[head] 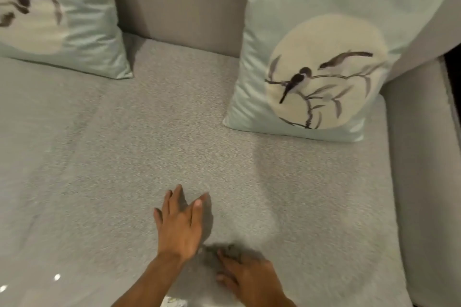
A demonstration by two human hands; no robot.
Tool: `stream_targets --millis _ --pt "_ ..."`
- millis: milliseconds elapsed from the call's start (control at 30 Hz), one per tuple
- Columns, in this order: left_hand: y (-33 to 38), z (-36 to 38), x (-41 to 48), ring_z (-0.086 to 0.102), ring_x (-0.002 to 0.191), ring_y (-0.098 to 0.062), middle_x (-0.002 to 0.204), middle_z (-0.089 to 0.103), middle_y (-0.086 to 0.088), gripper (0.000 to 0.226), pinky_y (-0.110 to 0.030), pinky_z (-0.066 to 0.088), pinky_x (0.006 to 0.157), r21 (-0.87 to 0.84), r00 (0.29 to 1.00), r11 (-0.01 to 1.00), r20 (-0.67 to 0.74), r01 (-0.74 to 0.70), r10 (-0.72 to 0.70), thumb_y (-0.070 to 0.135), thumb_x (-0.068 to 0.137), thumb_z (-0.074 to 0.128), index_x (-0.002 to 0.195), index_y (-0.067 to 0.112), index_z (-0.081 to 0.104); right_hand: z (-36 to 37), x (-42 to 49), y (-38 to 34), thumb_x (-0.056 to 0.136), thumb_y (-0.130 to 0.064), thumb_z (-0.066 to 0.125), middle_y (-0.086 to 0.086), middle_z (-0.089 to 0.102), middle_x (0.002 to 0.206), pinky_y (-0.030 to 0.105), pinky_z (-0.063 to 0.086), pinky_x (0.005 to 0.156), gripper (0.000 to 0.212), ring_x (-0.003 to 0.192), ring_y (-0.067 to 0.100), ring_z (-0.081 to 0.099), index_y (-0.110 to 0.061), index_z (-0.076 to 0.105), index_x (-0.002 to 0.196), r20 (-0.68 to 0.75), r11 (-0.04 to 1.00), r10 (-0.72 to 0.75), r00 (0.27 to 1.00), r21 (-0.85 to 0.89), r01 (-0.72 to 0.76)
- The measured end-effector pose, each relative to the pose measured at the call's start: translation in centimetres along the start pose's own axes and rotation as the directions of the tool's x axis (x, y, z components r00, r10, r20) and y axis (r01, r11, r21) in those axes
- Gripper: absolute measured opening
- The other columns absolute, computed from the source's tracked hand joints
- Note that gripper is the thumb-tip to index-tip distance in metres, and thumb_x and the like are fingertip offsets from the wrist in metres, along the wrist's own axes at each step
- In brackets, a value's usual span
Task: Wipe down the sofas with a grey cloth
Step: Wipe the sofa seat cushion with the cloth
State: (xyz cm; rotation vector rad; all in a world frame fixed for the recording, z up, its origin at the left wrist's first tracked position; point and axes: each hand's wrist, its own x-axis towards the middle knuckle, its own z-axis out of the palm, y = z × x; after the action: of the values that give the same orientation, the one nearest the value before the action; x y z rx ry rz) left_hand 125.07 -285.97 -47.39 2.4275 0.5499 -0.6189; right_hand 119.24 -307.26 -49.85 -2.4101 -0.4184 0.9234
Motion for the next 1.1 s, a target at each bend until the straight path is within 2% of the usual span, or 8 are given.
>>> stream_targets --millis 67,133,267,333,500,733,900,1100 --pt "2.0 1.8 -0.5 -0.018 0.155 -0.009 0.172 0.0 0.009 0.087 -0.048 -0.016 0.125 -0.005 0.999 0.999 -0.019 -0.05 0.05 0.072 0.09 -0.007 0.151 0.04 0.047 -1.8 -0.2 3.0 0.091 -0.072 0.04 -0.02 0.073 0.099 0.023 0.057 0.064 0.047 0.081 0.009 0.072 -0.053 0.049 0.133 0.012 0.98 -0.09 0.996 -0.179 0.091" --pt "4.7 3.1 -0.9 -0.019 0.155 -0.008 0.172 0.0 0.009 0.087 -0.048 -0.015 0.125 0.008 0.994 0.994 -0.018 -0.106 0.106 0.072 0.088 -0.009 0.146 0.047 0.051 -5.8 0.4 7.0 0.09 -0.07 0.041 -0.017 0.074 0.097 0.02 0.053 0.055 0.048 0.071 0.009 0.071 -0.052 0.048 0.134 -0.213 0.914 -0.174 0.961 -0.399 0.077" --pt "9.3 5.1 -0.5 -0.019 0.156 -0.012 0.172 -0.001 0.006 0.078 -0.05 -0.015 0.125 0.01 0.987 0.987 -0.022 -0.159 0.159 0.07 0.09 -0.01 0.14 0.06 0.048 -15.1 1.9 13.6 0.097 -0.068 0.035 -0.002 0.07 0.118 0.037 0.058 0.073 0.053 0.091 0.024 0.071 -0.051 0.034 0.147 -0.564 0.904 0.237 0.791 -0.17 -0.392" --pt "11.6 6.6 0.3 -0.021 0.155 -0.012 0.172 -0.003 0.007 0.076 -0.051 -0.014 0.125 0.017 0.98 0.98 -0.012 -0.199 0.199 0.071 0.091 -0.011 0.141 0.061 0.046 -16.1 1.1 15.4 0.097 -0.068 0.03 0.002 0.068 0.122 0.039 0.057 0.077 0.056 0.095 0.026 0.07 -0.051 0.027 0.15 -0.573 0.868 0.394 0.719 -0.025 -0.496" --pt "18.0 9.5 2.5 -0.024 0.154 -0.013 0.172 -0.006 0.005 0.078 -0.052 -0.017 0.124 0.075 0.96 0.957 0.046 -0.28 0.277 0.072 0.089 -0.01 0.144 0.059 0.043 -13.4 -2.3 15.9 0.096 -0.071 0.015 -0.004 0.068 0.124 0.033 0.056 0.065 0.058 0.084 0.017 0.071 -0.052 0.024 0.151 -0.471 0.906 0.258 0.843 -0.185 -0.381" --pt "26.0 11.7 6.2 -0.021 0.155 -0.014 0.171 -0.007 0.006 0.074 -0.054 -0.018 0.123 0.154 0.924 0.912 0.096 -0.382 0.371 0.073 0.09 -0.005 0.146 0.059 0.04 -24.7 4.3 24.2 0.1 -0.063 0.031 0.004 0.054 0.139 0.036 0.045 0.071 0.054 0.105 0.029 0.065 -0.041 0.035 0.15 -0.628 0.791 0.517 0.582 0.091 -0.604" --pt "30.6 13.7 7.7 -0.02 0.155 -0.021 0.169 -0.009 0.003 0.057 -0.061 -0.016 0.121 0.189 0.936 0.921 0.154 -0.342 0.316 0.065 0.101 0.007 0.15 0.059 0.034 -22.3 1.6 23.0 0.102 -0.056 0.038 -0.001 0.052 0.144 0.039 0.056 0.076 0.053 0.105 0.024 0.068 -0.042 0.033 0.152 -0.624 0.869 0.426 0.655 0.079 -0.489" --pt "31.4 15.1 8.5 -0.023 0.154 -0.031 0.168 -0.013 -0.003 0.055 -0.071 -0.014 0.117 0.28 0.941 0.902 0.176 -0.329 0.289 0.069 0.098 0.003 0.15 0.066 0.02 -30.9 7.6 27.2 0.102 -0.043 0.048 0.008 0.054 0.132 0.039 0.052 0.077 0.052 0.098 0.029 0.066 -0.05 0.03 0.15 -0.663 0.835 0.477 0.577 0.138 -0.532"
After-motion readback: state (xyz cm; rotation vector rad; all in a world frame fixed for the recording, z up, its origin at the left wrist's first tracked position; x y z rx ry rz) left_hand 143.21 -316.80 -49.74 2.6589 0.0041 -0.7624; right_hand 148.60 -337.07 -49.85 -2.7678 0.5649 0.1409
